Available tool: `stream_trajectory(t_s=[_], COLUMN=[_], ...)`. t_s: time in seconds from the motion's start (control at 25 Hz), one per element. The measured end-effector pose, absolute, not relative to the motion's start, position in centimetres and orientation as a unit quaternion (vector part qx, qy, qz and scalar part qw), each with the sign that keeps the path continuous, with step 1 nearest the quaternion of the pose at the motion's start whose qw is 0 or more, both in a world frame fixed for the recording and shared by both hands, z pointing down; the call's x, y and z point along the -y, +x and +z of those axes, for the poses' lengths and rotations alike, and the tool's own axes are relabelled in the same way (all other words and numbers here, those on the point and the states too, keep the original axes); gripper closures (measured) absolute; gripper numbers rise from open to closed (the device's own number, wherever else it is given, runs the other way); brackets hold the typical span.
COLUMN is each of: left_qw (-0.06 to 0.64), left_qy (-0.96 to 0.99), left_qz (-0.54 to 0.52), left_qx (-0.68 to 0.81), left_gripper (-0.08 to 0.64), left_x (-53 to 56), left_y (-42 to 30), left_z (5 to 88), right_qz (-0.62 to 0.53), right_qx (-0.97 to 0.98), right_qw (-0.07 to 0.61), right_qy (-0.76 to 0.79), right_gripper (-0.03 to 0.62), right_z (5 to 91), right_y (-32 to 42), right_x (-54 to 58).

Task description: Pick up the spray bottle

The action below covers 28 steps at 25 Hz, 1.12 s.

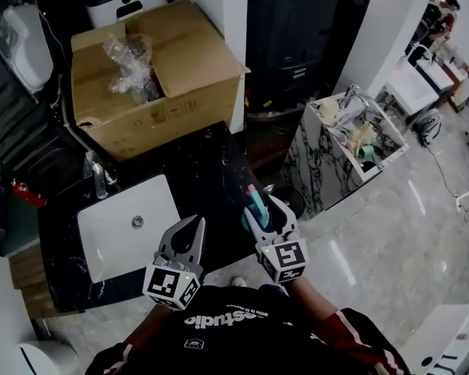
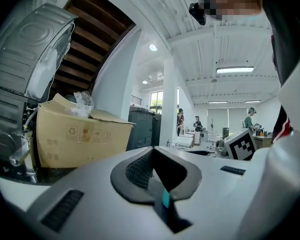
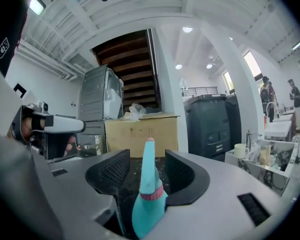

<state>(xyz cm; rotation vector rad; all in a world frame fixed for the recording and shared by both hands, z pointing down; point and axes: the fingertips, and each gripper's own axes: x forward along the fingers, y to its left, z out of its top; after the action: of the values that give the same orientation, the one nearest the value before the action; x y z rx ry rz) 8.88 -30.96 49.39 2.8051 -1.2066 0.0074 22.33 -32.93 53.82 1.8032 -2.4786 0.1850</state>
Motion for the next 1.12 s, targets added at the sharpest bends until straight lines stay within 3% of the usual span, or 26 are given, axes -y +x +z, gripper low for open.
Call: stream_trajectory(t_s=[0.24, 0.56, 1.12], left_qw=[0.043, 0.048, 0.04], left_qy=[0.915, 0.909, 0.891], left_qz=[0.015, 0.016, 0.02], left_qx=[0.4, 0.413, 0.451], left_gripper=[0.545, 0.545, 0.545], left_x=[32.2, 32.5, 31.2], left_y=[8.5, 8.0, 2.9], left_z=[50.1, 50.5, 48.6], right_qz=[0.064, 0.061, 0.057], right_qx=[0.809, 0.815, 0.823], right_qw=[0.046, 0.054, 0.058], right_qy=[0.583, 0.574, 0.562], right_gripper=[0.361, 0.479, 0.494], right_z=[55.1, 55.6, 53.5], right_y=[22.5, 22.4, 19.6], right_x=[35.2, 35.8, 35.2])
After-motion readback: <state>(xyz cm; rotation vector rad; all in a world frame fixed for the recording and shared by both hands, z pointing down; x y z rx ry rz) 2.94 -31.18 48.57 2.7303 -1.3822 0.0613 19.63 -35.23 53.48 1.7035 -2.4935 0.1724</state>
